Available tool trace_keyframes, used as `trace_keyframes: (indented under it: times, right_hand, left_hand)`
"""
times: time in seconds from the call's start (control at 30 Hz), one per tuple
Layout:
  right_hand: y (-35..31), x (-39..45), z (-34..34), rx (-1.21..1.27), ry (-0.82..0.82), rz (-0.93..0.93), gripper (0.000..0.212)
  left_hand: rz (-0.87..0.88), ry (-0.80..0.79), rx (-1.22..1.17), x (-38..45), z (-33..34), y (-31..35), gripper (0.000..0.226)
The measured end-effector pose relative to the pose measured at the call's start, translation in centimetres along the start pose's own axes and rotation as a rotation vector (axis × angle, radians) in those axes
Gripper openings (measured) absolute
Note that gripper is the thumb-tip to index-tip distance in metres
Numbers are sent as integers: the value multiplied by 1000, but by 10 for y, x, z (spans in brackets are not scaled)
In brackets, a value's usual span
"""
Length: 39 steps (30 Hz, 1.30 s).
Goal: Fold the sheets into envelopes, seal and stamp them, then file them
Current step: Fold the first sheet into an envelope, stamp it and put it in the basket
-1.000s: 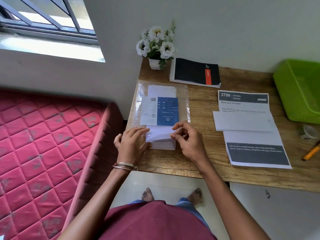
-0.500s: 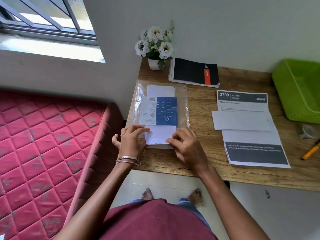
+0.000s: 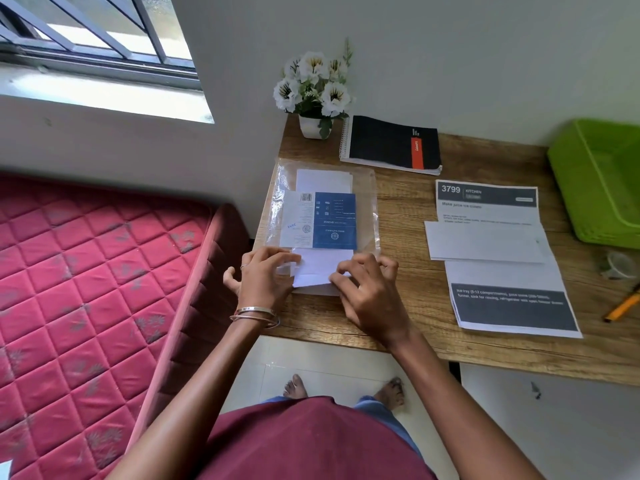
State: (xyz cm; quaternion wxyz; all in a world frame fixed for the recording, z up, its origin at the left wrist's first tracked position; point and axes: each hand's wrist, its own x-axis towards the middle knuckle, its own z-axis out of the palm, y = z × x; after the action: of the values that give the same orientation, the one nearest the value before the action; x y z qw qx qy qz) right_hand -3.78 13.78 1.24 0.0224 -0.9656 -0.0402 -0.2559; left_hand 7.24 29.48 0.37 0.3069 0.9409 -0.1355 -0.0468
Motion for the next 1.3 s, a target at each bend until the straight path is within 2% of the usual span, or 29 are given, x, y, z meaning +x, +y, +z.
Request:
trace_keyframes:
  times: [0.13,0.3,0.37,0.53,0.73,0.83,0.97,1.07,1.13,1.23,1.3]
  right_hand:
    - [-6,3,-15,110,-18,34,14]
    - [-14,17,-68,535,10,172,7]
    - [-14,27,-92,675,70,252,7]
    - [-10,54,-133,880,304,439,15]
    - [9,78,-148,908,685,649,16]
    - [26,75,-143,816,723,722,10]
    - [47,56,-137,751,702,846,17]
    - [60,39,-134,778,676,950,22]
    - [70,27,-134,838,643,1013,25]
    - [81,12,-137,948,608,1087,26]
    - [85,7,-142,1065,607,1133,26]
  left_hand:
    - [-21,15,-31,-1,-1,4,26]
    - [5,-58,-30,-1,-4,1,28]
    - [-18,-75,-4,0,-4,2,35]
    - [-24,-111,22,1,-7,7,38]
    - [-35,-138,78,3,-9,14,34]
    - [-33,-192,82,7,-12,17,32]
    - [13,-99,-272,14,-25,32,46]
    - [132,-63,-557,10,-40,71,40]
    - [306,-32,-568,4,-50,100,22]
    - [611,-93,-368,-7,-51,136,47]
    - [716,-188,-139,-14,-38,155,68]
